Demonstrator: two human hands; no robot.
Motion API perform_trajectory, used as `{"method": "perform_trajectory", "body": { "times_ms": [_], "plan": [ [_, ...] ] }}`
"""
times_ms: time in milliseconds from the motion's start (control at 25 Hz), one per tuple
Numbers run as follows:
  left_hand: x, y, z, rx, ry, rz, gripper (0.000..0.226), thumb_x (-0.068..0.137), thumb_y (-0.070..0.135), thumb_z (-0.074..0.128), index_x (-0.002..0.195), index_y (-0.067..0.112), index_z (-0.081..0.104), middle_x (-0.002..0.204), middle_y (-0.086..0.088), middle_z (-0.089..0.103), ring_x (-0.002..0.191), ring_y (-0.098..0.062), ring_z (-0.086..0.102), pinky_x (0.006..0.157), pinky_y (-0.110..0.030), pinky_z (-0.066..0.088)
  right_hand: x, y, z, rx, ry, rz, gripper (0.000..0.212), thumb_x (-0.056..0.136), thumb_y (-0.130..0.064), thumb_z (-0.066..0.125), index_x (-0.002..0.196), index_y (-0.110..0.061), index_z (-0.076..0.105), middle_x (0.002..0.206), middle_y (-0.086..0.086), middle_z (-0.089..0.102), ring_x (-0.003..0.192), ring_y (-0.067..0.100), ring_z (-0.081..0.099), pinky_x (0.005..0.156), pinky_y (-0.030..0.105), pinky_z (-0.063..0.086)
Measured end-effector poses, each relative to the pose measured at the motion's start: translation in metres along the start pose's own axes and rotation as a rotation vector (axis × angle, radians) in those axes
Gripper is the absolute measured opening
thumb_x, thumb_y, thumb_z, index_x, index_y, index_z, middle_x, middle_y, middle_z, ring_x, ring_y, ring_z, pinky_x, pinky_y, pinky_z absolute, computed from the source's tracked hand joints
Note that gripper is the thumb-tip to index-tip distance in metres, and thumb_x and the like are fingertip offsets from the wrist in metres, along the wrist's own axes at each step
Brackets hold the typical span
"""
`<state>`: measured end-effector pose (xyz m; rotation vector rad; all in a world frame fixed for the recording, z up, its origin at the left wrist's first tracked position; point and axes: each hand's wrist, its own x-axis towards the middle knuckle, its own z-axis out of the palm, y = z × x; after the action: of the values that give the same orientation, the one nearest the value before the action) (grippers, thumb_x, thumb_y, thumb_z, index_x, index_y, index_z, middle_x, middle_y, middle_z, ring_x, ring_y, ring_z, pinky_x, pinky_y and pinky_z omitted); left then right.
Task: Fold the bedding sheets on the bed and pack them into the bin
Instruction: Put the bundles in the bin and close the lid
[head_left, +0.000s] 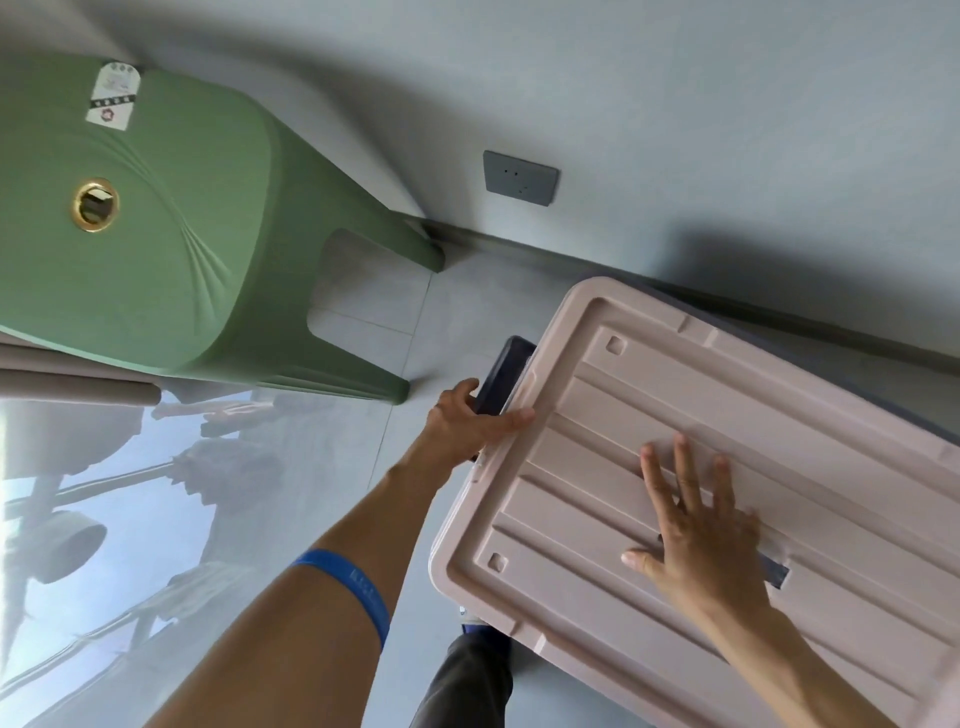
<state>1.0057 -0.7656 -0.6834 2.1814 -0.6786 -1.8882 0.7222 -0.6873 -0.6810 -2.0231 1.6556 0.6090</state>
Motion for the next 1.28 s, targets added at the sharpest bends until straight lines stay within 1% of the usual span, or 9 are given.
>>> {"method": "perform_trajectory", "body": {
  "times_ms": [160, 440, 680, 800, 880, 960, 1120, 1200, 1280],
  "plan": [
    [-0.016, -0.01, 0.02, 0.128, 0.208, 0.225, 0.038, 0.077, 0.046, 0.076, 0.081, 0.011, 0.063, 0.06, 0.007, 0.045, 0.053, -0.013, 0.04, 0.05, -0.026, 0.036, -0.001, -0.001, -0.002, 0.007, -0.016, 0.013, 0.144, 0.046, -0.063, 0.087, 0.156, -0.031, 0.001, 0.164, 0.011, 0.009, 0.142, 0.05, 0.026, 0.089, 0.073, 0.041],
    [-0.023, -0.006, 0.021, 0.371, 0.347, 0.3, 0.038, 0.072, 0.052, 0.071, 0.076, 0.015, 0.061, 0.059, 0.003, 0.053, 0.053, -0.016, 0.046, 0.054, -0.031, 0.046, -0.004, -0.005, -0.007, 0.0, 0.008, 0.025, 0.139, 0.052, -0.068, 0.083, 0.155, -0.037, -0.006, 0.165, 0.006, -0.001, 0.146, 0.045, 0.02, 0.095, 0.07, 0.04],
    [-0.026, -0.002, 0.036, 0.202, 0.264, 0.246, 0.035, 0.075, 0.052, 0.072, 0.096, 0.025, 0.065, 0.087, -0.003, 0.067, 0.076, -0.023, 0.061, 0.07, -0.036, 0.053, -0.015, 0.026, -0.012, 0.135, -0.078, 0.118, 0.122, 0.062, -0.082, 0.06, 0.148, -0.05, -0.021, 0.161, -0.005, -0.028, 0.15, 0.04, -0.002, 0.1, 0.063, 0.044],
    [-0.035, 0.003, 0.06, 0.475, 0.333, 0.139, 0.054, 0.091, 0.034, 0.059, 0.141, 0.026, 0.04, 0.134, -0.007, 0.05, 0.119, -0.028, 0.051, 0.095, -0.041, 0.045, -0.008, 0.024, -0.023, 0.14, -0.2, 0.095, 0.123, 0.067, -0.076, 0.068, 0.146, -0.051, -0.024, 0.156, -0.007, -0.037, 0.149, 0.04, -0.011, 0.105, 0.063, 0.039],
    [-0.058, 0.001, 0.084, 0.706, 0.401, 0.262, 0.076, 0.093, 0.022, 0.055, 0.155, 0.023, 0.011, 0.16, -0.009, 0.014, 0.143, -0.031, 0.021, 0.115, -0.049, 0.026, -0.005, 0.024, -0.031, 0.208, -0.275, 0.088, 0.121, 0.072, -0.069, 0.07, 0.144, -0.052, -0.025, 0.151, -0.01, -0.043, 0.147, 0.038, -0.021, 0.11, 0.067, 0.029],
    [-0.086, -0.004, 0.107, 0.785, 0.364, 0.564, 0.078, 0.091, 0.021, 0.056, 0.155, 0.025, 0.013, 0.163, -0.007, 0.007, 0.148, -0.028, 0.012, 0.119, -0.049, 0.02, -0.002, 0.02, -0.042, 0.302, -0.314, 0.029, 0.111, 0.078, -0.064, 0.068, 0.149, -0.05, -0.015, 0.152, -0.011, -0.041, 0.147, 0.033, -0.025, 0.112, 0.068, 0.019],
    [-0.133, -0.023, 0.188, 1.165, 0.021, 0.729, 0.078, 0.093, 0.036, 0.056, 0.155, 0.036, 0.008, 0.163, 0.002, -0.014, 0.151, -0.024, -0.001, 0.121, -0.045, 0.013, -0.057, 0.068, -0.042, 0.776, 0.187, 0.138, 0.073, 0.091, -0.034, 0.067, 0.153, -0.031, 0.027, 0.165, -0.006, 0.012, 0.149, 0.019, 0.021, 0.117, 0.043, 0.032],
    [-0.131, -0.028, 0.238, 1.289, 0.003, 0.763, 0.092, 0.089, 0.046, 0.062, 0.154, 0.039, -0.002, 0.157, 0.002, -0.027, 0.151, -0.028, -0.008, 0.12, -0.055, 0.014, -0.103, 0.127, -0.015, 0.818, 0.505, 0.472, 0.067, 0.09, -0.022, 0.069, 0.149, -0.022, 0.037, 0.16, 0.002, 0.029, 0.142, 0.023, 0.035, 0.113, 0.041, 0.038],
    [-0.12, -0.035, 0.276, 1.415, -0.004, 0.739, 0.11, 0.081, 0.062, 0.065, 0.148, 0.043, -0.02, 0.154, -0.002, -0.036, 0.146, -0.038, -0.019, 0.115, -0.063, 0.015, -0.138, 0.188, 0.021, 0.849, 0.475, 0.836, 0.07, 0.09, -0.028, 0.067, 0.15, -0.017, 0.033, 0.158, 0.007, 0.031, 0.138, 0.032, 0.039, 0.108, 0.046, 0.038]
  ]
}}
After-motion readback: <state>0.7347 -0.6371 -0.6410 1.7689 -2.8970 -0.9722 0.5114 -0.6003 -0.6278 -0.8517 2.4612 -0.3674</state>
